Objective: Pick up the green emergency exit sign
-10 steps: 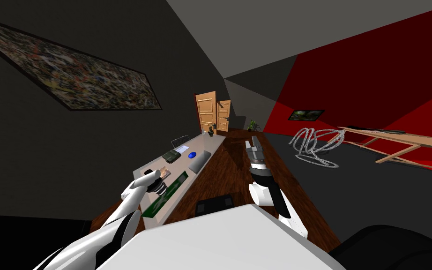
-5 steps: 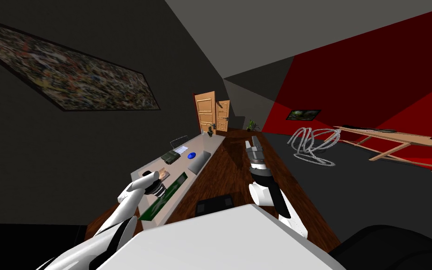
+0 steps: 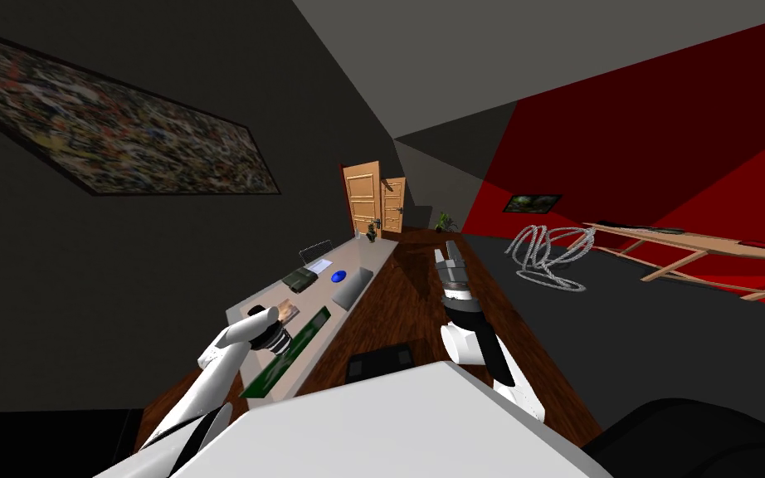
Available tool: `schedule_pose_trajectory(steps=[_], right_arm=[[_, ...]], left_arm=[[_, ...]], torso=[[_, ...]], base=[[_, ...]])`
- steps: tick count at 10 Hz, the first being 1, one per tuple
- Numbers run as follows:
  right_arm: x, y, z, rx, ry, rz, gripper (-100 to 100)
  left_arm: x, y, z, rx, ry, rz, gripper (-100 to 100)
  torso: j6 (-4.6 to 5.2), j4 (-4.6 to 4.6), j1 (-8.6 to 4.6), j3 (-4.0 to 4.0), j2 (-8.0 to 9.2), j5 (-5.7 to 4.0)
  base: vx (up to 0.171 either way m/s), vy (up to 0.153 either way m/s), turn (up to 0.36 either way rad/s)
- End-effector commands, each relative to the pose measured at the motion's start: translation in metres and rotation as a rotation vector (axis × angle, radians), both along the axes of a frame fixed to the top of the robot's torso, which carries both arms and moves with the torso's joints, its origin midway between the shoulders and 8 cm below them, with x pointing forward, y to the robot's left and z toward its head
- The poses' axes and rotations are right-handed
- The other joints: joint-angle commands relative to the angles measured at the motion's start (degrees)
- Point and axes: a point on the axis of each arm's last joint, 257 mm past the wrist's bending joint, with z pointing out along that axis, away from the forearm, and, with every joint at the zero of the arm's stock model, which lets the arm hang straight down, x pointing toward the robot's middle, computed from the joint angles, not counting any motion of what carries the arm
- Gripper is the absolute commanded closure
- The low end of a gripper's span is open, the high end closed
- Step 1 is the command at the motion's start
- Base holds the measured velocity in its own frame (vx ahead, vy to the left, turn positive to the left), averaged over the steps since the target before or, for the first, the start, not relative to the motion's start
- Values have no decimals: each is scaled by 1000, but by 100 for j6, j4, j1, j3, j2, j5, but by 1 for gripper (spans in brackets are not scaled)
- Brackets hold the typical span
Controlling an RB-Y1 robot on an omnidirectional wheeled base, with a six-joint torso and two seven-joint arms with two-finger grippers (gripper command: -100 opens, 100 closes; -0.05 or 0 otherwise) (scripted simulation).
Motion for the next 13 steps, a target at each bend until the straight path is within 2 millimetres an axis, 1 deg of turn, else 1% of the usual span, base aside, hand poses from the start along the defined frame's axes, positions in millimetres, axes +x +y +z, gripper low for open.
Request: schedule_pose_trajectory(steps=[1,2,3,4,5,6,7,8,9,10,12,13], right_arm=[[0,0,0,0,0,0,0],[0,0,0,0,0,0,0],[0,0,0,0,0,0,0],[0,0,0,0,0,0,0],[0,0,0,0,0,0,0],[0,0,0,0,0,0,0],[0,0,0,0,0,0,0],[0,0,0,0,0,0,0],[0,0,0,0,0,0,0],[0,0,0,0,0,0,0],[0,0,0,0,0,0,0],[0,0,0,0,0,0,0]], left_arm=[[2,0,6,5,-13,-1,100],[-10,-3,4,-2,5,12,100],[-3,-2,9,5,-13,5,100],[-14,-5,7,-1,2,16,100],[-9,-4,11,4,-12,10,100],[-20,-7,10,-2,2,20,100],[-15,-7,14,3,-11,14,100],[-25,-10,14,-3,0,22,100],[-21,-10,17,1,-10,17,100],[-30,-14,18,-3,-1,23,100],[-28,-13,18,-1,-6,20,100],[-28,-14,19,-2,-6,20,0]], torso=[[0,0,0,0,0,0],[1,3,-3,2,2,-3],[0,2,-3,3,5,-3],[3,5,-5,4,4,-6],[3,4,-6,4,4,-5],[4,5,-8,5,5,-7],[3,5,-9,6,6,-8],[4,7,-10,6,6,-9],[4,6,-11,7,7,-9],[4,8,-12,8,8,-11],[4,9,-14,10,10,-13],[3,10,-17,10,11,-14]], base=[[8,16,-15],[11,18,-40],[8,15,-17],[15,18,-46],[12,16,-21],[16,16,-46],[12,15,-14],[15,16,-43],[10,16,-18],[12,19,-46],[6,12,-11],[0,0,0]])
